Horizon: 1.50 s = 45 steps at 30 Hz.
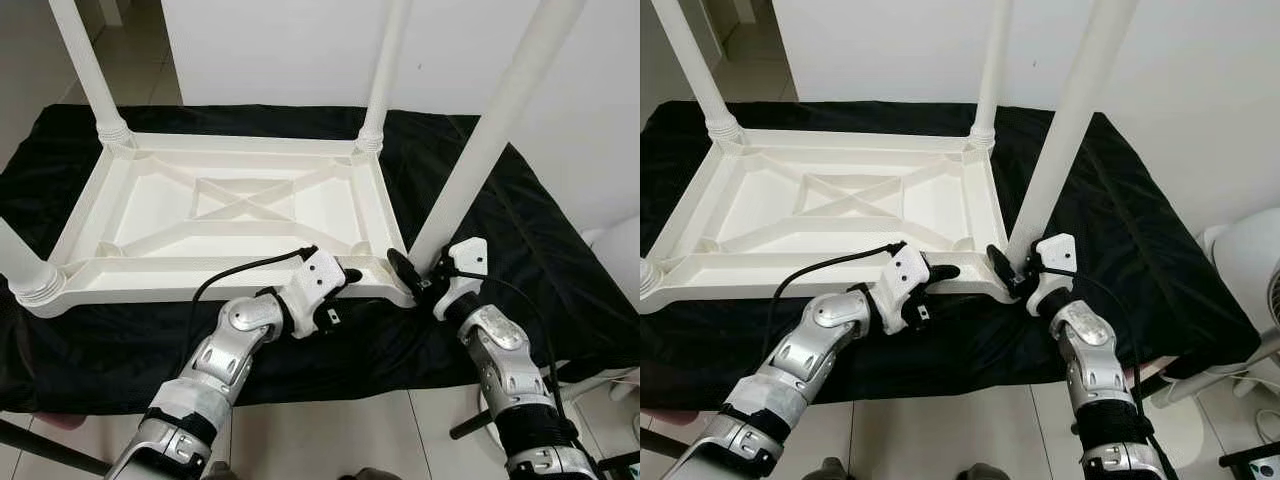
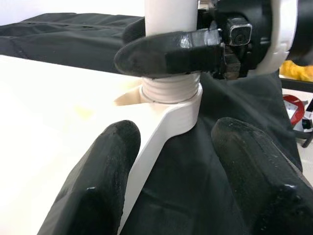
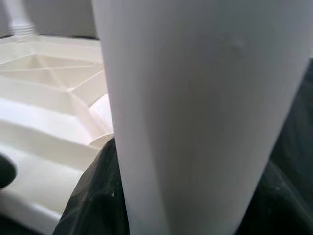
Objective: Building children table
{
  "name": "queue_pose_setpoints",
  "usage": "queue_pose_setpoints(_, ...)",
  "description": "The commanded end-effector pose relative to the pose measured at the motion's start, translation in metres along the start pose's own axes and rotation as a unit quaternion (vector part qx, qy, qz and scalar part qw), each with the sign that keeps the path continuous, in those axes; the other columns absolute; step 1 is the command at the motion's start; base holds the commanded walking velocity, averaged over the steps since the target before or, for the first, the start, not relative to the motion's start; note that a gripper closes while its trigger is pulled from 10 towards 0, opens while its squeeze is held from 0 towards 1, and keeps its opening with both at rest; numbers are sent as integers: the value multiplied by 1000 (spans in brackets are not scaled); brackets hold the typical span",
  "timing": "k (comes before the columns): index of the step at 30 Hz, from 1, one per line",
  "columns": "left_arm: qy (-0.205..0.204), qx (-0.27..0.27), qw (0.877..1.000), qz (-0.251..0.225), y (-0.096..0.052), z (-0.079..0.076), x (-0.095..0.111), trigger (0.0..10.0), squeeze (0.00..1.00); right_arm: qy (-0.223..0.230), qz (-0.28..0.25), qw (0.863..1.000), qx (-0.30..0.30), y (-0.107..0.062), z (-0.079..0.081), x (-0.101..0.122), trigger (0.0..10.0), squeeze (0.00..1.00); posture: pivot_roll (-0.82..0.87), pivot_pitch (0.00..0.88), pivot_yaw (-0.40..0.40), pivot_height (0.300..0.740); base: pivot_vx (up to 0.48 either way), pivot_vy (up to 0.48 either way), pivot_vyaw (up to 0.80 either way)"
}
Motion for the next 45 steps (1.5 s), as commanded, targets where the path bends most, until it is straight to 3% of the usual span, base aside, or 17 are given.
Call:
queue_pose_setpoints(1, -1, 83, 997, -3, -1, 19, -1, 10000, 0, 8, 46, 998, -31, -7, 2, -24, 10000, 0, 20, 0, -39, 740, 0, 0, 0)
queue_pose_setpoints(3, -1, 83, 997, -3, -1, 19, -1, 10000, 0, 8, 46, 998, -31, -7, 2, -24, 10000, 0, 20, 0, -39, 740, 0, 0, 0)
queue_pose_setpoints(8, -18, 79, 997, -14, -4, 20, 0, 10000, 0, 14, 42, 992, -118, -9, -4, -23, 10000, 0, 15, 0, -36, 740, 0, 0, 0)
queue_pose_setpoints(9, -25, 80, 996, -30, -4, 21, 4, 10000, 0, 25, 40, 984, -172, -13, -7, -21, 10000, 0, 20, 0, -40, 740, 0, 0, 0)
queue_pose_setpoints(13, -27, 74, 996, -37, -4, 21, 6, 10000, 0, 27, 39, 979, -198, -15, -5, -18, 10000, 0, 21, 0, -41, 740, 0, 0, 0)
queue_pose_setpoints(17, -29, 52, 997, -48, -5, 14, 11, 10000, 0, 44, 51, 960, -271, -18, -2, -19, 10000, 0, 22, 0, -42, 740, 0, 0, 0)
queue_pose_setpoints(27, -28, 38, 997, -54, -5, 9, 15, 10000, 0, 68, 24, 965, -252, -12, 14, -9, 10000, 0, 24, 0, -44, 740, 0, 0, 0)
queue_pose_setpoints(28, -28, 37, 997, -54, -5, 9, 15, 10000, 0, 73, 23, 966, -248, -12, 15, -9, 10000, 1000, 27, 0, -45, 740, 0, 0, 0)
queue_pose_setpoints(36, -27, 34, 997, -58, -6, 8, 18, 10000, 0, 72, 9, 969, -237, -20, 16, -2, 10000, 1000, 18, 0, -44, 740, 0, 0, 0)
queue_pose_setpoints(42, -27, 31, 997, -59, -5, 8, 20, 10000, 0, 62, 0, 979, -195, -21, 21, 4, 10000, 1000, 6, 0, -36, 740, 0, 0, 0)
queue_pose_setpoints(43, -27, 30, 997, -59, -5, 8, 20, 10000, 0, 58, 0, 982, -178, -22, 21, 4, 10000, 0, -1, 0, -28, 740, 0, 0, 0)
queue_pose_setpoints(45, -26, 29, 997, -59, -5, 9, 21, 10000, 0, 50, 0, 985, -164, -24, 19, 4, 10000, 0, -3, 0, -25, 740, 0, 0, 0)
Point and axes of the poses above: a point about 5 cm out from each wrist's last joint towards the gripper, its own y axis pointing out of the wrist towards the gripper, its own x axis along the axis of the wrist's last joint, z = x × y, the point moved 6 cm from there along y, pointing out of the wrist towards the gripper, and after that the axes turned 3 degrees about -y, right-handed, at the moved point
